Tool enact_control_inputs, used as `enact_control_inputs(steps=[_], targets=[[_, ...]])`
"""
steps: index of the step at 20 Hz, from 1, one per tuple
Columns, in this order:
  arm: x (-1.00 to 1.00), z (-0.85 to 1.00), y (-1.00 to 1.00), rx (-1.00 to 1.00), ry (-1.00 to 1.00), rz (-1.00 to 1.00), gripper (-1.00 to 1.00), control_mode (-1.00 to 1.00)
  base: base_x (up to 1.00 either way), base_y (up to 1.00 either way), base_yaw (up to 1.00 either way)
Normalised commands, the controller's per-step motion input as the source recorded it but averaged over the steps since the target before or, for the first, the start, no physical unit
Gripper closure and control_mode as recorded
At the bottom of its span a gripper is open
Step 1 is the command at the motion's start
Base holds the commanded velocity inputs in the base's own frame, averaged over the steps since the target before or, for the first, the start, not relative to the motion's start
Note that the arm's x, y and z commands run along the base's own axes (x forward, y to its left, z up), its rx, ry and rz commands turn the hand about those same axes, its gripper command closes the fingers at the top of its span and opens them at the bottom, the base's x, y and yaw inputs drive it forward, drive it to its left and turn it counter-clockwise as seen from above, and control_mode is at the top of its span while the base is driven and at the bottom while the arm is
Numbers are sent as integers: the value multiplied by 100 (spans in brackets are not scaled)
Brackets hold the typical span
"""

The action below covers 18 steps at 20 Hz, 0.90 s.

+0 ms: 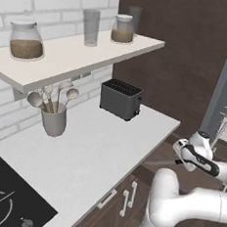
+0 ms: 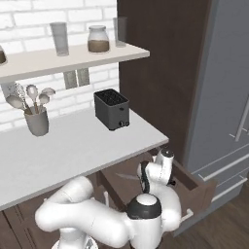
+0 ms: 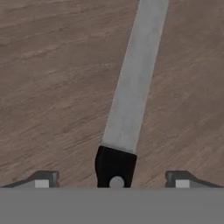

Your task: Pick up the knife from the drawer and place it on the cutting board. Then place the meat from the plate to the cutting board.

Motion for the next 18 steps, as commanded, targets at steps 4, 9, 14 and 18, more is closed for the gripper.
enact_control_inputs(steps=[4,9,14,18], targets=[[-19,-100,-56,-7,42,8,100,-100,0,0,0],[-62,-57,-94,0,31,9,100,-100,0,0,0],[-79,-9,-100,2,12,6,100,-100,0,0,0],[-57,99,-26,5,-13,4,100,-100,0,0,0]])
